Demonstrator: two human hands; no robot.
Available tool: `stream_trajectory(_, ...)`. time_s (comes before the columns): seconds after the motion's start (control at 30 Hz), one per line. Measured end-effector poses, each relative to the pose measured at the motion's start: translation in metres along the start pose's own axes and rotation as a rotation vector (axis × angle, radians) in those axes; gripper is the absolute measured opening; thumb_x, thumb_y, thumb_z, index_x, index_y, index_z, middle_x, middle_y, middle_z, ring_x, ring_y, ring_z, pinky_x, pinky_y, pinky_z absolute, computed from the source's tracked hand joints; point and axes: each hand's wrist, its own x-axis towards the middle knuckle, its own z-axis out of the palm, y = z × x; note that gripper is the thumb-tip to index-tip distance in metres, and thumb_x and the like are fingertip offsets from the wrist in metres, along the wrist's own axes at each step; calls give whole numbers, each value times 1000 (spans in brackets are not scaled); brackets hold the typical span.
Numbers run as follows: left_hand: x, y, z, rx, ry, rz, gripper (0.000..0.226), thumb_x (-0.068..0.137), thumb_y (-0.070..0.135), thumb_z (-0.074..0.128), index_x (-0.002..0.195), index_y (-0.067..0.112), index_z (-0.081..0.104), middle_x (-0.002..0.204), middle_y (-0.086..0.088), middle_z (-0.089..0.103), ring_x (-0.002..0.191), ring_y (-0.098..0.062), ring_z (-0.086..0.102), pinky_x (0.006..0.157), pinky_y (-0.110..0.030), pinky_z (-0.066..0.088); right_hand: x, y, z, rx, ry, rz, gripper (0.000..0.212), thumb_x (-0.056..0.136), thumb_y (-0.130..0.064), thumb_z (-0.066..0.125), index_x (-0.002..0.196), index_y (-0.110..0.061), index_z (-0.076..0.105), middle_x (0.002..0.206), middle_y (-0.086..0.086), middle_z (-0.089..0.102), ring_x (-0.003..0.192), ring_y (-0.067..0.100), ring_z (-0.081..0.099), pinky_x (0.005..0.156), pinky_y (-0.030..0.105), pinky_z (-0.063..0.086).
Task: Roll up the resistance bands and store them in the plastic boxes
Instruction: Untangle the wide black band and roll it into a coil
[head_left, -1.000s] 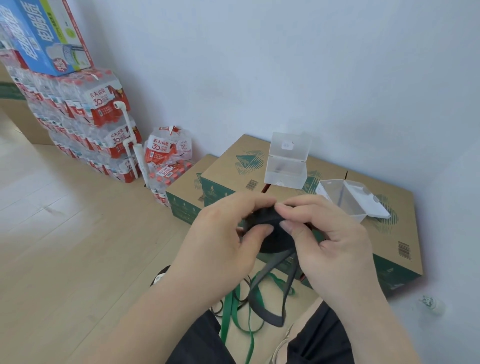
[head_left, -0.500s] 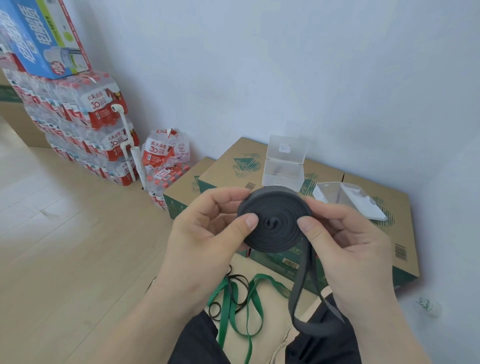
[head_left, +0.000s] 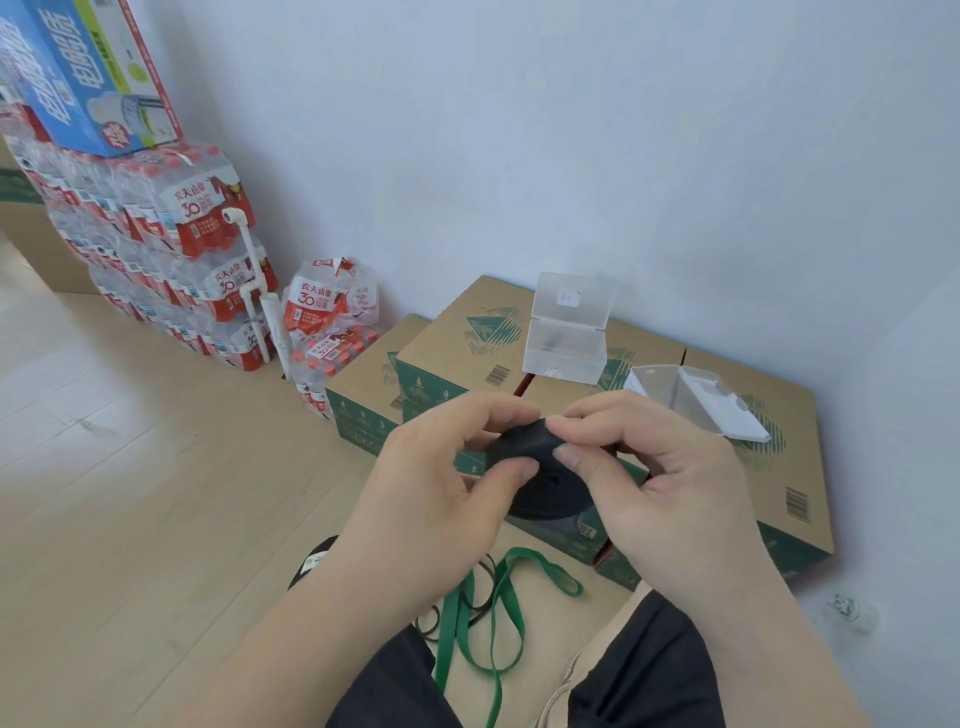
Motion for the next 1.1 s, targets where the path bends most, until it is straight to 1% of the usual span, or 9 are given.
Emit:
stream_trajectory(0.1, 2, -2, -3, -126, 60, -85, 36, 85, 2, 81, 103, 32, 73, 96, 15, 75, 91, -9, 70, 70, -26, 62, 2, 1, 4, 158, 63, 164, 34, 80, 3, 82, 89, -30, 80, 100, -10, 79, 99, 13, 75, 86, 27, 61)
stream_trajectory(0.23, 2, -3, -6, -428, 115, -191, 34, 85, -1, 79, 100, 29, 74, 97, -1, 77, 91, -24, 74, 78, -56, 64, -4, 2, 8, 258, 161, 249, 36, 81, -2, 82, 98, -34, 80, 101, -11, 81, 96, 8, 76, 80, 15, 57)
stream_trajectory(0.3, 1, -4, -4, -523, 151, -215, 33, 86, -5, 76, 102, 24, 73, 96, 0, 77, 87, -23, 73, 79, -59, 63, -7, 2, 9, 336, 222, 243, 35, 81, 0, 80, 96, -31, 81, 99, -8, 81, 95, 12, 77, 80, 17, 58)
stream_trajectory(0.43, -3, -8, 2, -542, 170, -222, 34, 89, -8, 72, 106, 22, 70, 100, 3, 77, 88, -14, 73, 76, -50, 65, -10, 0, 12, 316, 244, 185, 41, 81, 1, 79, 88, -39, 82, 96, -12, 81, 93, 8, 76, 78, 13, 56)
stream_trajectory(0.6, -5, -11, 2, 96, 110, 80, 46, 89, 5, 75, 125, 32, 65, 116, 24, 68, 114, 1, 63, 88, -19, 57, -9, 8, 16, -18, 121, -5, 39, 85, 9, 76, 92, -29, 80, 99, -14, 76, 98, 11, 72, 83, 12, 51)
stream_trajectory(0.73, 1, -10, -3, 239, 34, 179, 44, 88, 11, 74, 128, 28, 66, 117, 21, 69, 112, -1, 64, 88, -26, 60, -7, 10, 17, -80, 47, -84, 35, 84, 15, 73, 91, -18, 81, 100, -10, 74, 98, 4, 69, 82, 5, 47)
stream_trajectory(0.93, -2, -6, -5, 49, -25, 43, 46, 89, -1, 73, 117, 35, 72, 103, 23, 73, 104, -6, 68, 79, -23, 61, -3, 5, 14, -15, -27, -27, 38, 84, 12, 75, 92, -24, 80, 104, -17, 75, 105, 4, 70, 88, 10, 49)
stream_trajectory(1.03, -4, -7, -5, -83, 27, -42, 43, 89, -6, 72, 109, 32, 73, 98, 19, 73, 97, -5, 68, 75, -20, 60, -5, 8, 12, 36, 18, 111, 36, 83, -2, 80, 95, -35, 78, 105, -16, 77, 108, 13, 72, 92, 25, 55)
stream_trajectory(1.1, -5, -10, -6, -157, 81, -95, 40, 89, -3, 74, 109, 32, 72, 98, 16, 74, 93, -5, 68, 72, -17, 57, -9, 9, 10, 64, 86, 171, 32, 84, -6, 81, 96, -36, 78, 102, -15, 78, 102, 13, 74, 87, 24, 57)
